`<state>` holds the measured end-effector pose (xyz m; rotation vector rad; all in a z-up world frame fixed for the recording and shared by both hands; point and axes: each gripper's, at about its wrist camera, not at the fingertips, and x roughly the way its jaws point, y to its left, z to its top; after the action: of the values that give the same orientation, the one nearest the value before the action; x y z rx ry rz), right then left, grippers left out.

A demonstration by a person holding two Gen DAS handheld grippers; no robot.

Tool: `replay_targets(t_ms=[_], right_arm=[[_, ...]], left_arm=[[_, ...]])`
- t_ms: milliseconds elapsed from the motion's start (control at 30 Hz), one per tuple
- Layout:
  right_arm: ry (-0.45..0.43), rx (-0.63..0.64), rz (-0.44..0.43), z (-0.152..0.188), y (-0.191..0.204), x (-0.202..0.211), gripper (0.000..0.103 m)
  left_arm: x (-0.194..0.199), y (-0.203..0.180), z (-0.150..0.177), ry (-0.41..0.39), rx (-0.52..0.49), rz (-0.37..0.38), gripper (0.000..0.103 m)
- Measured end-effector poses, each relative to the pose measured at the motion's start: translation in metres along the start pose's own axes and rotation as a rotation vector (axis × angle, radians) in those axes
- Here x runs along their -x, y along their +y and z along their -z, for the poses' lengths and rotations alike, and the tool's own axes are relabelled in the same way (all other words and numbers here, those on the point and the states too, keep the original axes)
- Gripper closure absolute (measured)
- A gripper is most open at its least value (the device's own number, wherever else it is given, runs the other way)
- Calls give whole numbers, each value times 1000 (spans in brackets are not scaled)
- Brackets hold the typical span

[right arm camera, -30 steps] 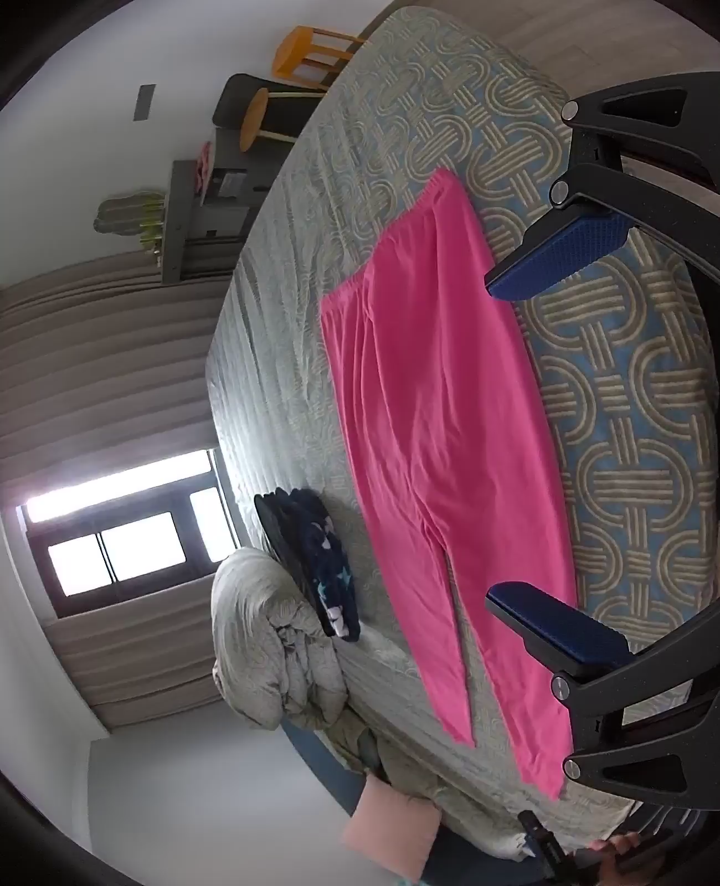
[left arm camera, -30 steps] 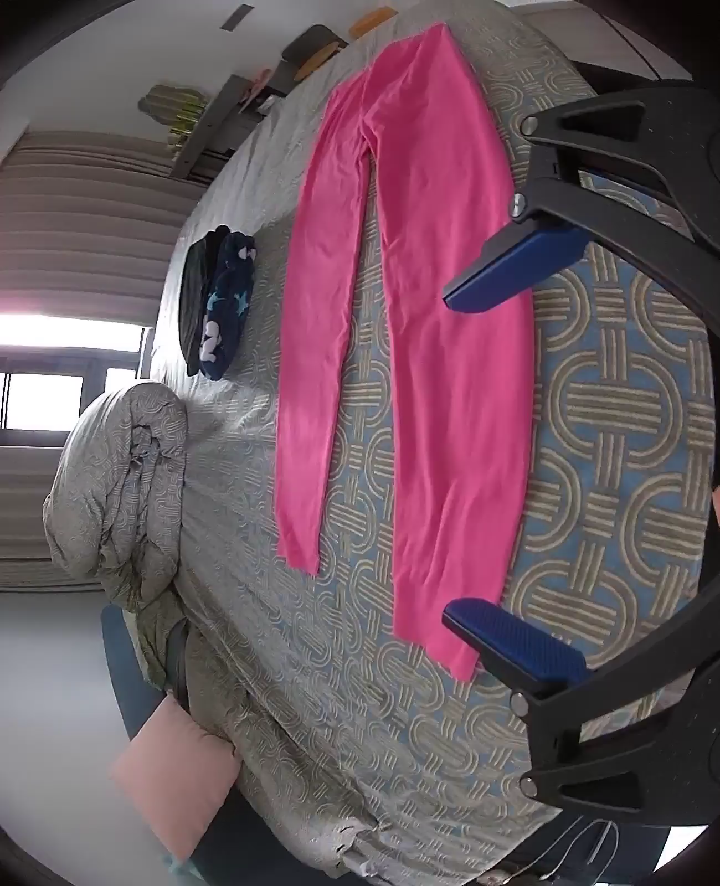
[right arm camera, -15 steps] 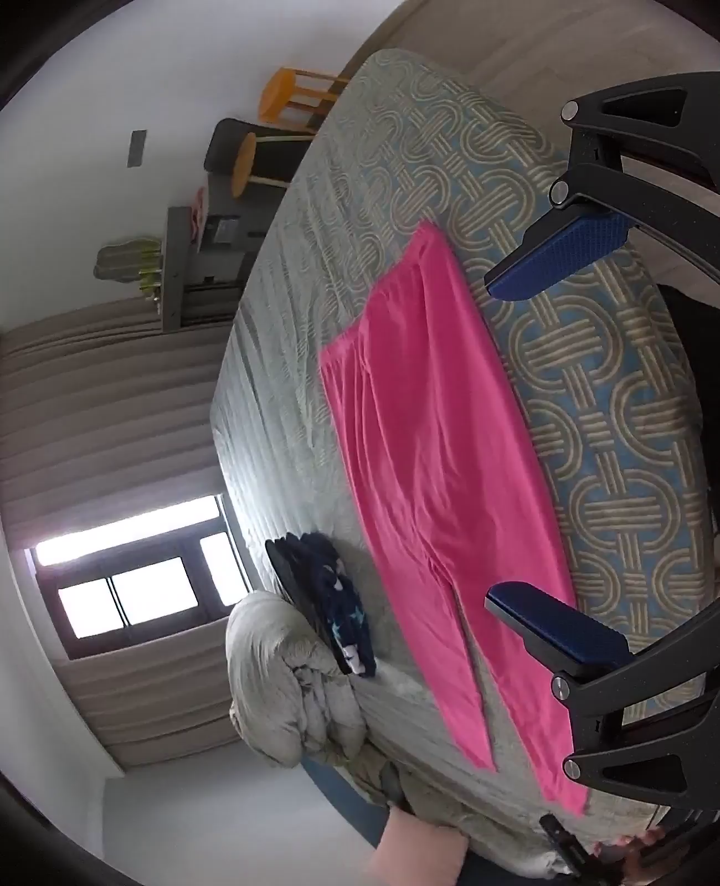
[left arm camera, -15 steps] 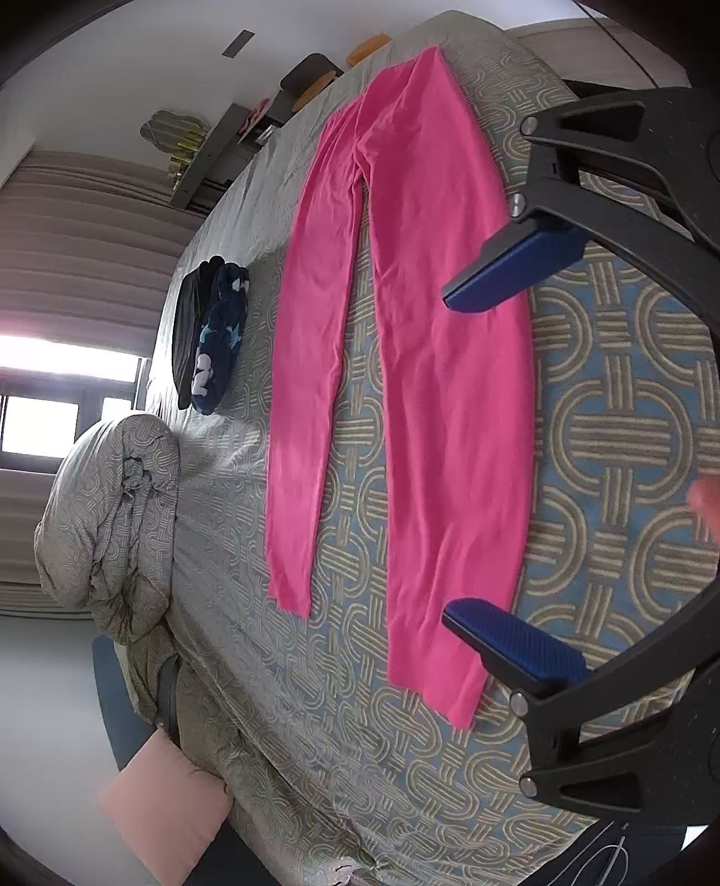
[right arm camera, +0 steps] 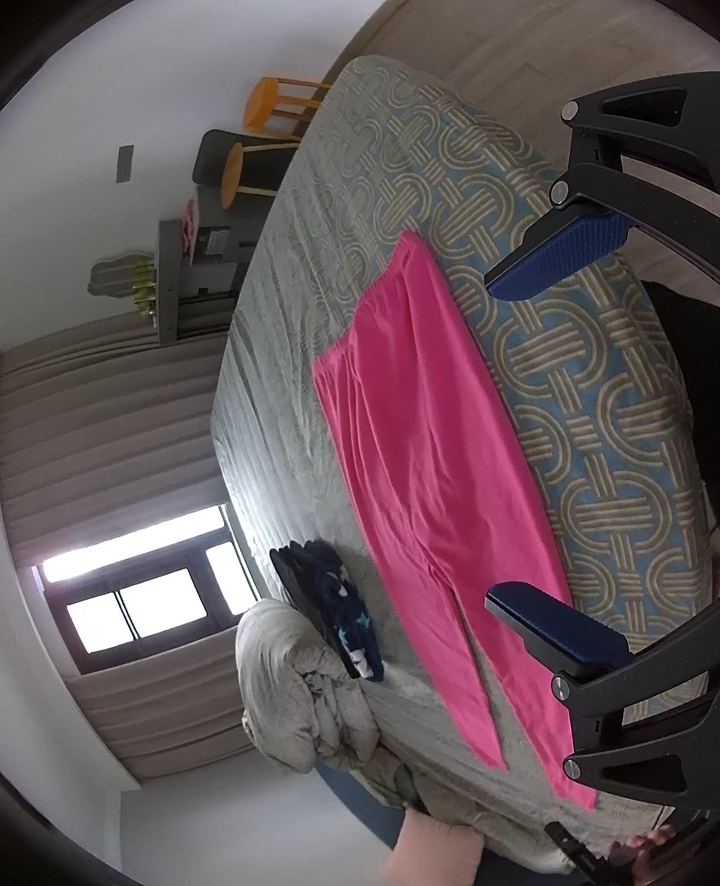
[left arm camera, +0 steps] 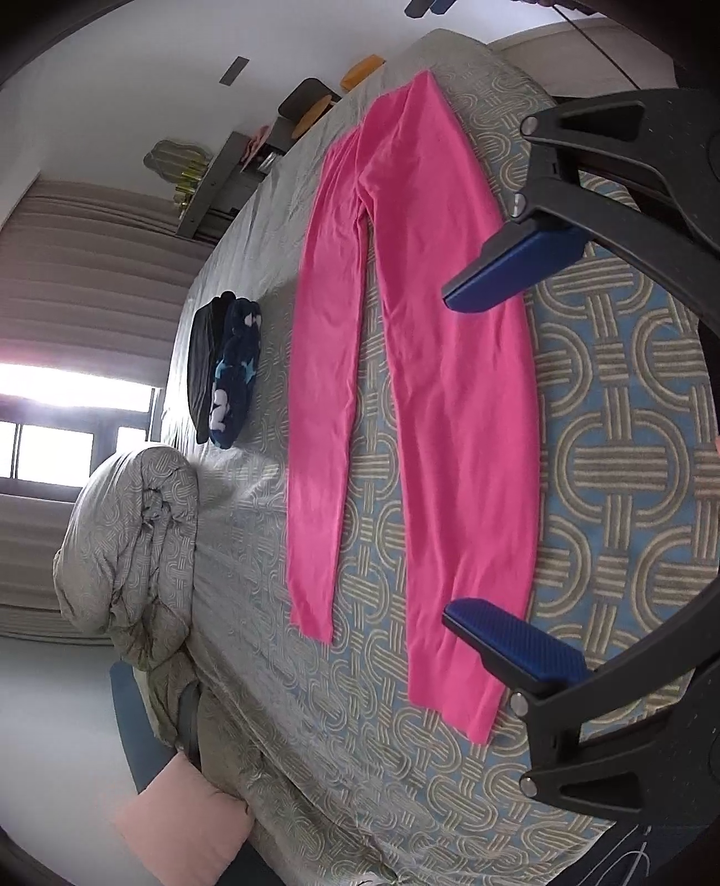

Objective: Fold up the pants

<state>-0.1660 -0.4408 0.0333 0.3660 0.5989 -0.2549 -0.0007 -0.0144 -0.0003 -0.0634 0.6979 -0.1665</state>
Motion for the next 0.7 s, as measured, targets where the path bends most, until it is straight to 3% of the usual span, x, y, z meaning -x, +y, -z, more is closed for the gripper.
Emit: replay_targets(t_ms=[700], right_arm=[[51, -55, -61, 10, -6, -42, 0]], left_arm=[[-2, 34, 7, 49, 65, -109, 5]])
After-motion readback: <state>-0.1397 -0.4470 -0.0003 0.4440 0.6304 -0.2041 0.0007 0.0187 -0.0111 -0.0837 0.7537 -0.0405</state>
